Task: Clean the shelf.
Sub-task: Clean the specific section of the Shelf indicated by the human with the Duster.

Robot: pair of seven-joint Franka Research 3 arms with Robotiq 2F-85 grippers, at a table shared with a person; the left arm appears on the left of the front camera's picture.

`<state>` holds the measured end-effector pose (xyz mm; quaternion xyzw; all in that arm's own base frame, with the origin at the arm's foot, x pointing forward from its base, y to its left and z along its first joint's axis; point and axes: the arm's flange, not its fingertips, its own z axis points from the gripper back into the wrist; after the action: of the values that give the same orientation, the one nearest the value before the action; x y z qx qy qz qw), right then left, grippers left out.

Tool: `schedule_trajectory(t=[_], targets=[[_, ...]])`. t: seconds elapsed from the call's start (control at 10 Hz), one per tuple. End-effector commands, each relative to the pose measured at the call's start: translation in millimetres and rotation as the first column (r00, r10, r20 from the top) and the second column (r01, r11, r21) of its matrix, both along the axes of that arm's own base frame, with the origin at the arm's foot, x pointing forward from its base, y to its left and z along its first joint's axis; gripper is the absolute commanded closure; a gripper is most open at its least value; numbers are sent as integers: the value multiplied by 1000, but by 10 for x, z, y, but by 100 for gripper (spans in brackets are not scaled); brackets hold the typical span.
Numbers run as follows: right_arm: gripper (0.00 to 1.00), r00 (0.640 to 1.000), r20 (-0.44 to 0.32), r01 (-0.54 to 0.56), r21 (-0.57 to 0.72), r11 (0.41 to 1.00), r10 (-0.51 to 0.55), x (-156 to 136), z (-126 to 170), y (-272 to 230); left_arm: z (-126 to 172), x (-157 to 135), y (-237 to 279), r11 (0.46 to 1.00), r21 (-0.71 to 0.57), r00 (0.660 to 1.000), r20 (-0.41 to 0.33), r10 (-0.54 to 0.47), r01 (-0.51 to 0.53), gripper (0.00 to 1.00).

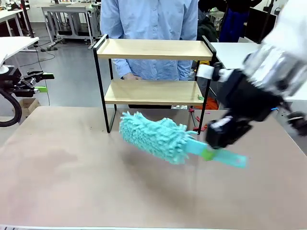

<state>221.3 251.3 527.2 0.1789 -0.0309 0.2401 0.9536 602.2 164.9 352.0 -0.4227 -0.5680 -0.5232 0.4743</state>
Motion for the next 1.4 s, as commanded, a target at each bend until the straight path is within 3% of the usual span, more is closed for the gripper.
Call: schedule_trajectory(t=[0.0, 0.2, 0.3, 0.4, 0.9, 1.0, 1.1, 1.3], targets=[[87, 976, 58, 209, -21, 978, -208, 144, -308, 512, 20, -21, -7, 1000, 5, 1000, 13, -5, 5, 0], [87, 959, 100, 272, -38, 962, -267, 287, -608, 911, 20, -21, -7, 1000, 5, 1000, 13, -5, 5, 0], [87, 953, 87, 289, 27, 957, -290, 358, -664, 983, 20, -21, -7, 1000, 5, 1000, 13, -5, 5, 0], [87, 973, 78, 220, -17, 975, -218, 97, -503, 733, 20, -21, -7, 1000, 5, 1000, 13, -5, 5, 0], [87, 975, 73, 209, -14, 978, -208, 142, -546, 781, 20, -21, -7, 1000, 5, 1000, 13, -5, 5, 0], [87, 931, 198, 324, -66, 944, -306, 232, -675, 1162, 20, -21, -7, 1000, 5, 1000, 13, -5, 5, 0], [87, 906, 255, 358, -36, 933, -338, 336, -777, 1378, 20, -21, -7, 1000, 5, 1000, 13, -5, 5, 0], [87, 866, 277, 436, -6, 900, -417, 525, -954, 1658, 20, -21, -7, 1000, 5, 1000, 13, -5, 5, 0]])
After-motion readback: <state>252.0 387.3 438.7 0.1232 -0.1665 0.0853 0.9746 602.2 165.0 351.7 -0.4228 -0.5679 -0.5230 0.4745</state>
